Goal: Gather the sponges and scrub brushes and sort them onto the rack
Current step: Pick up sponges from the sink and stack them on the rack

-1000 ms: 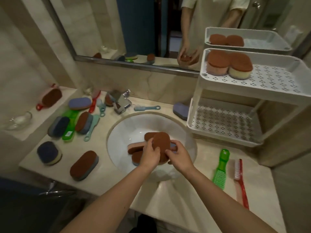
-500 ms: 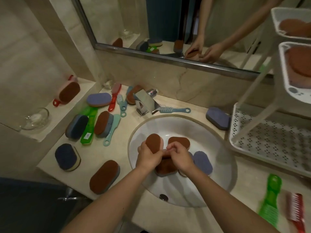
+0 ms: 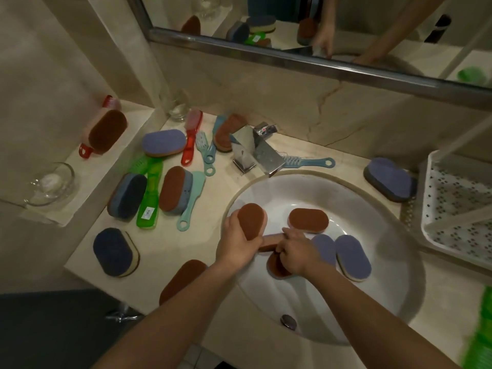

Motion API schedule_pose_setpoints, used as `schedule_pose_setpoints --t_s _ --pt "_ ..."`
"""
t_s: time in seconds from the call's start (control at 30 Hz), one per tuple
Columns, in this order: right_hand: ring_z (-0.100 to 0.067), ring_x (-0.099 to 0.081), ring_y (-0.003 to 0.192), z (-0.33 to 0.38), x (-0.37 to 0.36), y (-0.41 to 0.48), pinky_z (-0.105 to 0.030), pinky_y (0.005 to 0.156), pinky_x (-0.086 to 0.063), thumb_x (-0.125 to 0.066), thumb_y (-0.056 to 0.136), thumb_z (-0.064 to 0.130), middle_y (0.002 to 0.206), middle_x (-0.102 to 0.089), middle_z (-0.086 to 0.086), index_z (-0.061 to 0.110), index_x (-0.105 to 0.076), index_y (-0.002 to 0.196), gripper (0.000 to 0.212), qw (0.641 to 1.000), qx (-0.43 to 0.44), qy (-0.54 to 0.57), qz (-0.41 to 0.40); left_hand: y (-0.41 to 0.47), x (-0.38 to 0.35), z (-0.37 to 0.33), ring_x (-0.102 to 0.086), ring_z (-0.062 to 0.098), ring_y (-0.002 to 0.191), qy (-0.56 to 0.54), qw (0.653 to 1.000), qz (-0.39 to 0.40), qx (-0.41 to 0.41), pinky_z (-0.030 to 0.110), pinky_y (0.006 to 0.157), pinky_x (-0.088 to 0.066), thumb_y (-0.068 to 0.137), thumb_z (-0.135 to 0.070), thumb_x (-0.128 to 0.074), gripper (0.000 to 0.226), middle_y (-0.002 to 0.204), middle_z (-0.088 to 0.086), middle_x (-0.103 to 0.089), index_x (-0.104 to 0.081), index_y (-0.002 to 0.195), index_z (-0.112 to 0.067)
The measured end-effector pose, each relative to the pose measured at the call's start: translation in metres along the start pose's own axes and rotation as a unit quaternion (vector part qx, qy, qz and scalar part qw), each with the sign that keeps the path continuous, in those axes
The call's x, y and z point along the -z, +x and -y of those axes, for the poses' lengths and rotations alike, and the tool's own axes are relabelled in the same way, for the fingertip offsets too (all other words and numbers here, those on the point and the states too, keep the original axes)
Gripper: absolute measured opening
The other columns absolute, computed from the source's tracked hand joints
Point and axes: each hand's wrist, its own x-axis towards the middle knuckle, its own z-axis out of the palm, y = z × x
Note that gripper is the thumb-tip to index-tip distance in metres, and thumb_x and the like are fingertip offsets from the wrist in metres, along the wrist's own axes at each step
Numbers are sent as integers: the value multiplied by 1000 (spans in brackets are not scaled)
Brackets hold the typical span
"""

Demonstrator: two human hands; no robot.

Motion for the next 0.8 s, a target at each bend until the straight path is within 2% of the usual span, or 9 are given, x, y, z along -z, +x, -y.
schedule_pose_setpoints --t_s 0.07,0.13,0.23,0.3,0.37,0.47,0.6,0.67,0.8 --pt "-26 -18 145 1 -4 3 -35 116 -24 -45 94 25 160 -20 -4 25 -66 122 36 1000 -4 -15 1 1 1 3 -49 20 123 -3 1000 5 -3 36 102 -46 74 -42 -75 86 141 -3 -36 -29 145 -23" --pt "-28 -25 141 3 -7 5 -33 113 -26 -46 94 25 153 -30 -6 26 -66 122 35 1000 0 -20 -11 1 1 5 -49 20 123 -7 1000 7 -8 33 102 -45 75 -42 -76 87 141 -2 -35 -28 145 -23" --pt "-25 -46 117 3 -6 -1 -27 90 -37 -53 92 28 125 -47 -2 30 -70 113 27 997 10 5 -82 1 -1 6 -49 20 124 -19 1000 7 -16 35 103 -46 76 -38 -76 85 140 -1 -36 -28 145 -22" --pt "-21 -52 102 2 -2 -9 -25 78 -43 -59 89 24 119 -45 1 27 -69 107 21 989 0 56 -140 1 -3 5 -48 21 124 -22 1000 -4 -20 36 103 -46 75 -38 -76 85 139 1 -38 -29 144 -21" --pt "-15 -52 91 1 6 -18 -20 72 -43 -59 86 12 116 -42 5 24 -67 100 20 973 -27 148 -177 -2 -6 4 -47 21 124 -26 999 -20 -18 36 102 -46 75 -40 -77 85 137 1 -40 -30 144 -21" --pt "-11 -50 92 -1 18 -33 -17 79 -37 -51 82 -4 110 -49 0 25 -62 86 31 939 -50 259 -221 -9 -13 -6 -47 23 125 -44 999 -19 -14 33 99 -43 76 -40 -75 89 138 1 -39 -25 147 -22" --pt "-24 -57 90 -4 31 -52 -39 86 -48 -46 84 -6 109 -56 -15 24 -54 85 32 889 -72 356 -280 -23 -22 -26 -46 27 126 -67 997 -32 -19 36 99 -42 76 -40 -72 93 143 5 -33 -17 149 -24" --pt "-31 -57 99 -5 35 -63 -45 90 -49 -45 89 -5 115 -56 -18 22 -54 92 28 864 -70 392 -307 -33 -25 -36 -45 29 127 -80 996 -41 -20 38 100 -42 75 -41 -72 95 145 5 -29 -15 149 -25" --pt "-20 -56 106 -9 41 -93 -33 93 -49 -49 92 2 123 -54 -13 24 -56 102 25 835 -57 432 -337 -57 -27 -55 -42 34 128 -99 994 -37 -5 44 99 -43 75 -43 -71 99 149 3 -20 -7 149 -29"
